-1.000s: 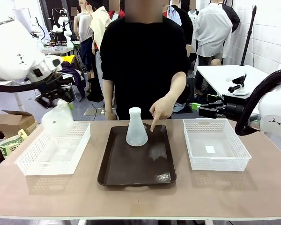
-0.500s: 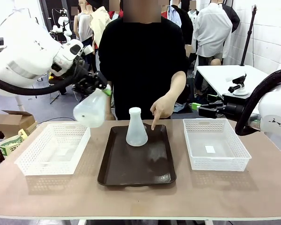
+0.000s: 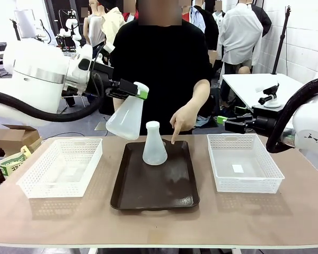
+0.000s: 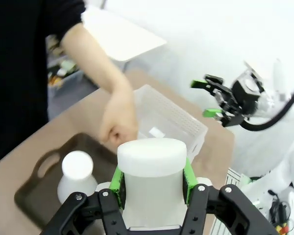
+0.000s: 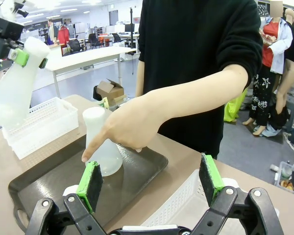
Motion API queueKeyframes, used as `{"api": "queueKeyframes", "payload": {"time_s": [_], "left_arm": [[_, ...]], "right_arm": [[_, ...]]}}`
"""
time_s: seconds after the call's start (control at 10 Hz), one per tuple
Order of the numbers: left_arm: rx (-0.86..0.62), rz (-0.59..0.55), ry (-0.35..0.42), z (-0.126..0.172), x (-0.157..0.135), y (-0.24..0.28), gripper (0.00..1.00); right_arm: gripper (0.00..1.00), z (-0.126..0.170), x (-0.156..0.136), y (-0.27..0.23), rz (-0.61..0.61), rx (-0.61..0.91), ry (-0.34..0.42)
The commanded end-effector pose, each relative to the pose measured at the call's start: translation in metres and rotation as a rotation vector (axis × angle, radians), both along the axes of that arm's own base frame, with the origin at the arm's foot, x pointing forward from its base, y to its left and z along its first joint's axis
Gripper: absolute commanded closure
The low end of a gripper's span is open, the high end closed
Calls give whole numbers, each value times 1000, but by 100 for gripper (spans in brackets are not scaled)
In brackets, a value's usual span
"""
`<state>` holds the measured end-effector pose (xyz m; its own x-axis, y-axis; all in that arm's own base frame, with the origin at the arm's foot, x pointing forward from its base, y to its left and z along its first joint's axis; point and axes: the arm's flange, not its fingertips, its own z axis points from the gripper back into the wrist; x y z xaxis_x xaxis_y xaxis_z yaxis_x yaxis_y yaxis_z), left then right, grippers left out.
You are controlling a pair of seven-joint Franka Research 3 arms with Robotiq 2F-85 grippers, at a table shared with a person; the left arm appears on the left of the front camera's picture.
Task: Prepare the laboratory tools.
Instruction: Place the picked Big flask upright in the Handle tray as directed by the person.
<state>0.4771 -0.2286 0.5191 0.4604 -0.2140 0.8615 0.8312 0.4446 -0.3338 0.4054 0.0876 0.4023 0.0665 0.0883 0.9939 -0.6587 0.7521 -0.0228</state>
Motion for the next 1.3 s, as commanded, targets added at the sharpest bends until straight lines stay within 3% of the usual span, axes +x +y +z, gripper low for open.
{"api": "queueKeyframes", "payload": {"time_s": [0.0,0.1,0.4,0.7,1.0,1.1,1.2], "left_arm": [[-29,-72,-3,-37,-5,8,100],[0,0,0,0,0,0,100],[0,0,0,0,0,0,100],[-45,-127,-11,-40,-4,-15,100],[-193,-284,-131,-80,-21,-41,100],[-233,-296,-207,-86,-25,-42,100],[-238,-380,-315,-93,-30,-46,100]], "right_arm": [[0,-1,-3,-1,-3,-1,13],[0,-1,-3,-1,-3,-1,13],[0,-1,-3,-1,-3,-1,13],[0,-1,-3,-1,-3,-1,13],[0,-1,-3,-1,-3,-1,13],[0,-1,-3,-1,-3,-1,13],[0,-1,-3,-1,-3,-1,13]]}}
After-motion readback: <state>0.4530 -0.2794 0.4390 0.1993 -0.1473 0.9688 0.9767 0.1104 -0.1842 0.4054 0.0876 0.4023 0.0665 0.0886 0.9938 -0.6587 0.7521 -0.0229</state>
